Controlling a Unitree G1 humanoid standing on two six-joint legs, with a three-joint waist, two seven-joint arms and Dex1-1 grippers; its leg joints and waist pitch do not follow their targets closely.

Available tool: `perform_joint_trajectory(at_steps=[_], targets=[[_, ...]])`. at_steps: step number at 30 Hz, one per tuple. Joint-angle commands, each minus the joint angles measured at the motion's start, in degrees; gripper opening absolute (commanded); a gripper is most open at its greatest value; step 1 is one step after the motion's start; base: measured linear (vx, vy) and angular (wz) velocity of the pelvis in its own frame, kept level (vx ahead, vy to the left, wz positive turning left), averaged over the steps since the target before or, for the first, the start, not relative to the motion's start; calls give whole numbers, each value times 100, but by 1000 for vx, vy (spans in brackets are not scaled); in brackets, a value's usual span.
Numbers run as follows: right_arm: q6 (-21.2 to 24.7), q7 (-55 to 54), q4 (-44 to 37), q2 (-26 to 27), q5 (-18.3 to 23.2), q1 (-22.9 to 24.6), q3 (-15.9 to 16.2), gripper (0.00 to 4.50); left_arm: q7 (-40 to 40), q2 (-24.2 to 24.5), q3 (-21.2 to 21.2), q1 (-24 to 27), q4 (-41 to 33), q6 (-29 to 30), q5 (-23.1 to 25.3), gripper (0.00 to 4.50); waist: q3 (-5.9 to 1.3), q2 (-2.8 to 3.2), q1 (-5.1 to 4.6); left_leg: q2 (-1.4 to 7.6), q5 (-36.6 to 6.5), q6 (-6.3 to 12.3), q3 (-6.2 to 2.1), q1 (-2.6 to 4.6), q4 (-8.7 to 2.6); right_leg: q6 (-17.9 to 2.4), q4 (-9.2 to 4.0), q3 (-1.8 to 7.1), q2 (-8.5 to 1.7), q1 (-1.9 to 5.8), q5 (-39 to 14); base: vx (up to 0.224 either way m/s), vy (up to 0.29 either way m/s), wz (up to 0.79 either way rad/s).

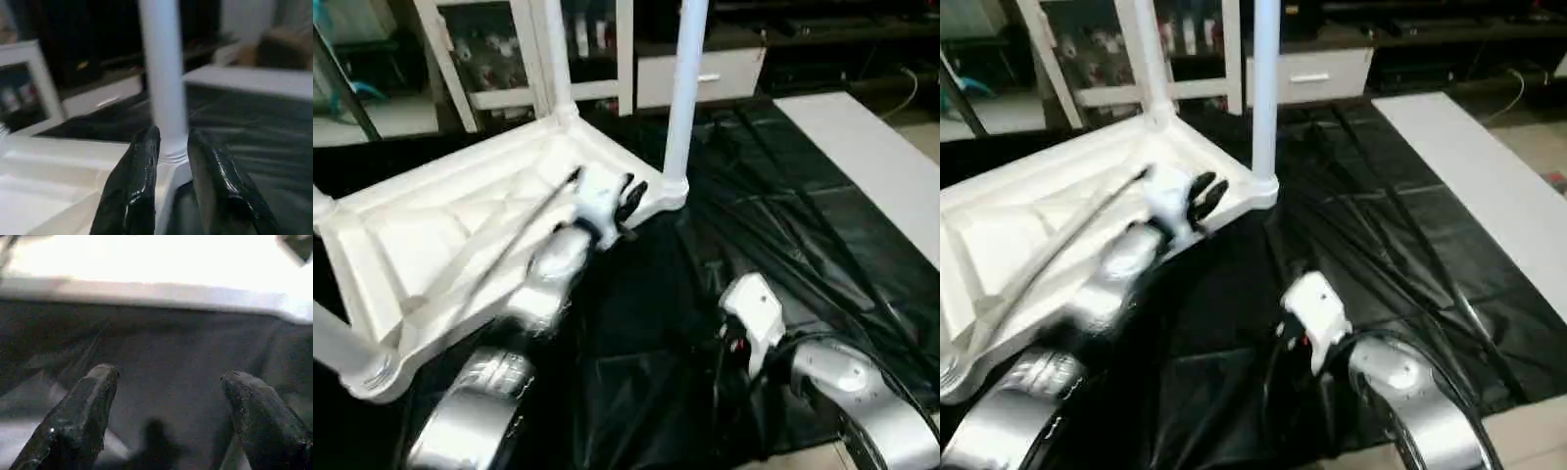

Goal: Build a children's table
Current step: Rotate leg to tighten

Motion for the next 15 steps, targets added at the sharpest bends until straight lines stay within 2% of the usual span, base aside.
perform_joint_trajectory(at_steps=[1,2,3,5,6,7,8,9,10,11,12,13,14,15], targets=[[-120,-173,-85,92,85,-61,-128,373,-304,271,38,366,-886,332,-427,124,-416,-68,48,300,-1263,680,-114,129,-395,-1488,-234,113,-154,221,-1062,0,0,0],[-185,-346,25,208,27,-152,-149,373,-63,437,111,709,-1272,379,-334,124,-398,-164,42,293,-1462,608,-90,154,-392,-1414,-268,117,-132,196,-1303,0,0,0],[-248,-527,129,330,-24,-231,-198,373,177,526,174,977,-1573,429,-218,124,-372,-95,71,309,-1687,412,-108,173,-421,-1260,-290,134,-155,188,-1698,0,0,0],[-285,-637,191,405,-54,-277,-231,373,319,571,211,1132,-1749,461,-149,124,-329,-85,50,292,-2016,195,-105,192,-445,-1061,-337,134,-127,133,-2173,-25,-3,5],[-339,-752,264,529,-56,-312,-274,373,485,522,341,1449,-2132,704,-70,124,-317,-236,75,295,-2349,-7,-89,264,-432,-851,-390,148,-104,58,-2558,-51,-5,10],[-340,-787,295,577,-47,-323,-286,373,542,497,396,1601,-2310,803,-49,124,-309,-200,120,310,-2389,-122,-130,247,-458,-772,-351,184,-160,83,-2691,-51,-4,10],[-335,-827,331,641,-55,-328,-293,373,577,418,513,1889,-2646,971,-54,124,-277,-156,111,292,-2559,-233,-139,242,-485,-583,-405,178,-132,52,-2976,0,0,0],[-335,-827,331,641,-55,-328,-293,373,577,418,513,1889,-2646,971,-54,124,-272,-160,111,288,-2712,-346,-162,234,-510,-444,-426,179,-121,50,-3061,0,0,0],[-339,-842,360,702,-58,-329,-289,373,604,391,594,2203,-3020,1126,-120,124,-285,-226,118,281,-2857,-412,-185,232,-511,-337,-415,177,-126,51,-3159,0,0,0],[-340,-838,363,707,-57,-328,-285,373,601,389,600,2249,-3060,1125,-142,124,-285,-226,118,281,-2857,-412,-185,232,-511,-337,-415,177,-126,51,-3159,0,0,0],[-389,-777,420,765,-51,-329,-190,373,501,490,638,3069,-3744,1015,-504,124,-268,-313,118,279,-3054,-441,-209,216,-522,-193,-464,167,-146,36,-3471,0,0,0],[-430,-766,450,775,-44,-337,-144,373,463,593,611,3370,-3999,949,-640,124,-234,-321,79,278,-3120,-445,-244,142,-558,-147,-462,156,-156,66,-3530,0,0,0],[-430,-766,450,775,-44,-337,-144,373,463,593,611,3370,-3999,949,-640,124,-230,-299,65,272,-3226,-471,-262,140,-559,-106,-457,144,-151,60,-3620,0,0,0],[-437,-754,462,772,-40,-345,-127,373,406,643,608,3477,-4082,934,-715,124,-238,-302,28,245,-3436,-519,-258,196,-542,-15,-501,134,-101,8,-3749,0,0,0]])
